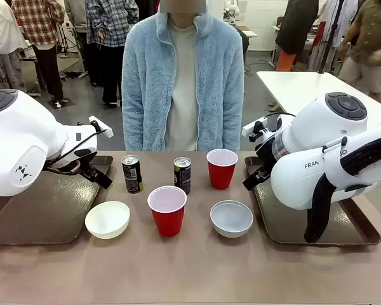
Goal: Prepare tableware on both trays.
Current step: Pick up a Picnic Bowl from the table and place it on a Handle tray.
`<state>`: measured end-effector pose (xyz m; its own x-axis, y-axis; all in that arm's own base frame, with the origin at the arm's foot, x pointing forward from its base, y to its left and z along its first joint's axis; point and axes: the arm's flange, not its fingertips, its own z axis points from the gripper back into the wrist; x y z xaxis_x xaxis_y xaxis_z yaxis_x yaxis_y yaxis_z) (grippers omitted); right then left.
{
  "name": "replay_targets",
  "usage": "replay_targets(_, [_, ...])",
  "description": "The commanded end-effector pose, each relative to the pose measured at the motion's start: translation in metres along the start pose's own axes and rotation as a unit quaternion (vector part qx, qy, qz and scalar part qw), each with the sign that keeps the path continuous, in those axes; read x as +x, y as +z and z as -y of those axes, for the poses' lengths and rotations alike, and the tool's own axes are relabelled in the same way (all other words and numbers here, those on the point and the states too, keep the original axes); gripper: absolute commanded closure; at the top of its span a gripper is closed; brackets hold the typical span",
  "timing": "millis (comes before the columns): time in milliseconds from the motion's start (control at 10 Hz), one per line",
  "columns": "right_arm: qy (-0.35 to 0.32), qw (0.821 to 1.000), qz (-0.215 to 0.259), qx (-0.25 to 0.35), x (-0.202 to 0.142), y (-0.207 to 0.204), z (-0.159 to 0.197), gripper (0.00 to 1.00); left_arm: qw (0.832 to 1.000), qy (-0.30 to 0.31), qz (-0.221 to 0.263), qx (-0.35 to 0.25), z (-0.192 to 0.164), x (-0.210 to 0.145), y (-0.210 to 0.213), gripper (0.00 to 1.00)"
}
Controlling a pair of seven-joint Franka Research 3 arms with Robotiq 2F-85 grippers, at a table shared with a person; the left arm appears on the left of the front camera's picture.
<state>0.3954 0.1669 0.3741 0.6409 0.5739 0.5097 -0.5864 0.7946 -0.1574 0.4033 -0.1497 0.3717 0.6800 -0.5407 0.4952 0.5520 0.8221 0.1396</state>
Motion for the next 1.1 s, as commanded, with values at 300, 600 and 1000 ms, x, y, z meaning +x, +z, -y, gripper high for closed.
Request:
replay_targets(300, [0.000, 1.000, 0.000, 0.000, 0.0000, 0.0000, 0.0000, 0.00, 1.000, 0.000, 0.000, 0.000, 0.0001, -0.0001, 0.0000, 0.00])
replay_targets(600, [0.000, 1.000, 0.000, 0.000, 0.0000, 0.0000, 0.0000, 0.00, 1.000, 0.000, 0.000, 0.000, 0.0001, -0.0001, 0.0000, 0.00])
replay_targets(1000, [0.000, 1.000, 0.000, 0.000, 0.0000, 0.0000, 0.0000, 0.00, 1.000, 0.000, 0.000, 0.000, 0.0001, -0.0001, 0.0000, 0.00])
